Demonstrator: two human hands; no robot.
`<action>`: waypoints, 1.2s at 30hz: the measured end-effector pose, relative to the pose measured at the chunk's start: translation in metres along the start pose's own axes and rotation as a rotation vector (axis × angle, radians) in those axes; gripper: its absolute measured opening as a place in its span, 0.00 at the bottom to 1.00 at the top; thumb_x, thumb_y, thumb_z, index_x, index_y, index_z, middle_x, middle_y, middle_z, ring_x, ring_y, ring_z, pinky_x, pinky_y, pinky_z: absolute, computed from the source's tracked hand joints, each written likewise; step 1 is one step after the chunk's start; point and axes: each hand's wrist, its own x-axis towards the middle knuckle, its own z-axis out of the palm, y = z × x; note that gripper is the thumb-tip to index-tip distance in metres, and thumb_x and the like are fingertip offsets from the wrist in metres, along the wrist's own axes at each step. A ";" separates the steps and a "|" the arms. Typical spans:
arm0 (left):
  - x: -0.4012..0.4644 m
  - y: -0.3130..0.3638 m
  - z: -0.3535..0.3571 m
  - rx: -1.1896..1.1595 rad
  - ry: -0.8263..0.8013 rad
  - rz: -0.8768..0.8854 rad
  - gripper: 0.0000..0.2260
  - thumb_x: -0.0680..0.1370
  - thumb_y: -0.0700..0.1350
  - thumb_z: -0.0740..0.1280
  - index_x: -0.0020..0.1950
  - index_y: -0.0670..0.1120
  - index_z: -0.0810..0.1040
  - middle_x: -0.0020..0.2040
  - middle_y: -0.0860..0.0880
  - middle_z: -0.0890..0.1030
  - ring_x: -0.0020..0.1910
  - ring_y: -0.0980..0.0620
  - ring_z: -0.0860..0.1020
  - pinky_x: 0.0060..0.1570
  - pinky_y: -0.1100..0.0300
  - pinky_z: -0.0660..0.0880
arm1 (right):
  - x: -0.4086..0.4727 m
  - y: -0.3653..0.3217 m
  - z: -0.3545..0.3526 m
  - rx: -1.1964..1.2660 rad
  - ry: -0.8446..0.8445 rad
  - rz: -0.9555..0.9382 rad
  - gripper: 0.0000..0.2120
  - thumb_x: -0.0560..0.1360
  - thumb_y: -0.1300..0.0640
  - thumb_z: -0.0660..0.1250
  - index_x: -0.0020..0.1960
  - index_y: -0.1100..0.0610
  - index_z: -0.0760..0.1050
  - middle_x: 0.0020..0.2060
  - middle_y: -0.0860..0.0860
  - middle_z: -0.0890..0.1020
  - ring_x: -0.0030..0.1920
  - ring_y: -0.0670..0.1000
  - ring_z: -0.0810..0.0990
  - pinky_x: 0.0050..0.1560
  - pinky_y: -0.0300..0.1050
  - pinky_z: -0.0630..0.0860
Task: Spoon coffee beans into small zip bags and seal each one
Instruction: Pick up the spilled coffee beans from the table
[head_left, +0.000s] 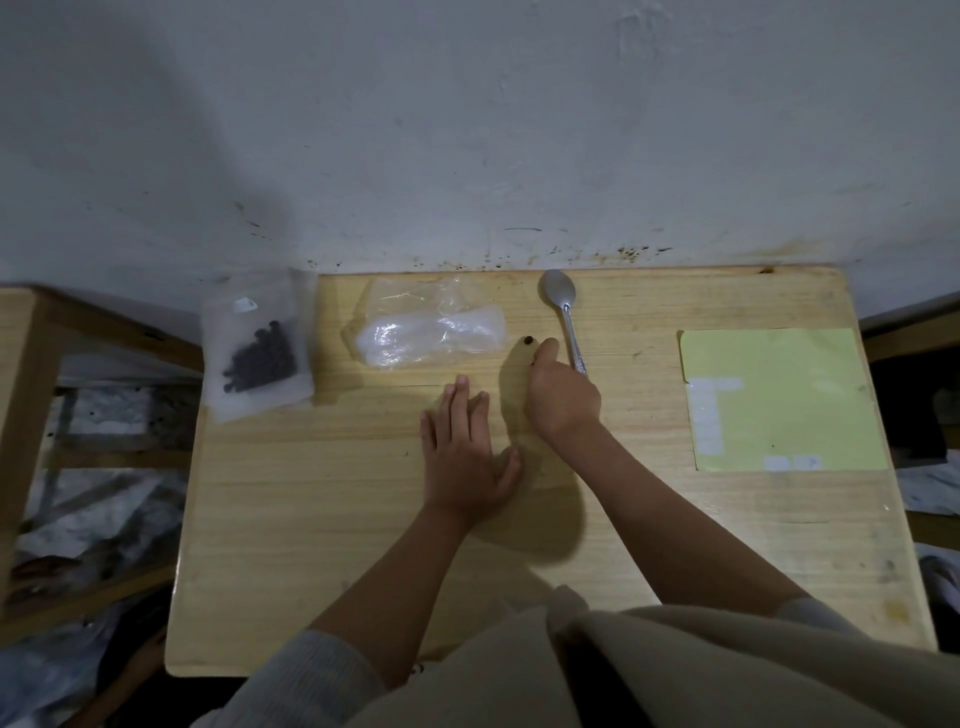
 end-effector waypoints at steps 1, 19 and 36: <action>0.000 0.000 0.000 -0.001 -0.003 -0.001 0.35 0.72 0.62 0.58 0.69 0.39 0.68 0.74 0.38 0.62 0.73 0.39 0.60 0.65 0.36 0.60 | 0.001 -0.001 0.000 -0.025 -0.004 0.001 0.17 0.77 0.66 0.55 0.64 0.63 0.58 0.45 0.57 0.81 0.43 0.58 0.81 0.36 0.48 0.70; 0.000 0.002 0.000 -0.037 0.040 -0.007 0.33 0.69 0.59 0.59 0.68 0.39 0.70 0.73 0.39 0.64 0.72 0.40 0.62 0.65 0.36 0.61 | -0.017 0.020 0.012 0.618 0.105 -0.214 0.11 0.81 0.62 0.52 0.42 0.61 0.67 0.28 0.48 0.67 0.29 0.46 0.66 0.29 0.35 0.63; -0.001 0.001 0.002 -0.024 0.021 -0.008 0.34 0.70 0.60 0.60 0.69 0.39 0.68 0.74 0.39 0.61 0.74 0.40 0.59 0.66 0.36 0.59 | -0.001 0.022 0.013 1.110 0.086 0.110 0.15 0.78 0.53 0.64 0.34 0.57 0.78 0.19 0.42 0.72 0.22 0.43 0.65 0.25 0.36 0.64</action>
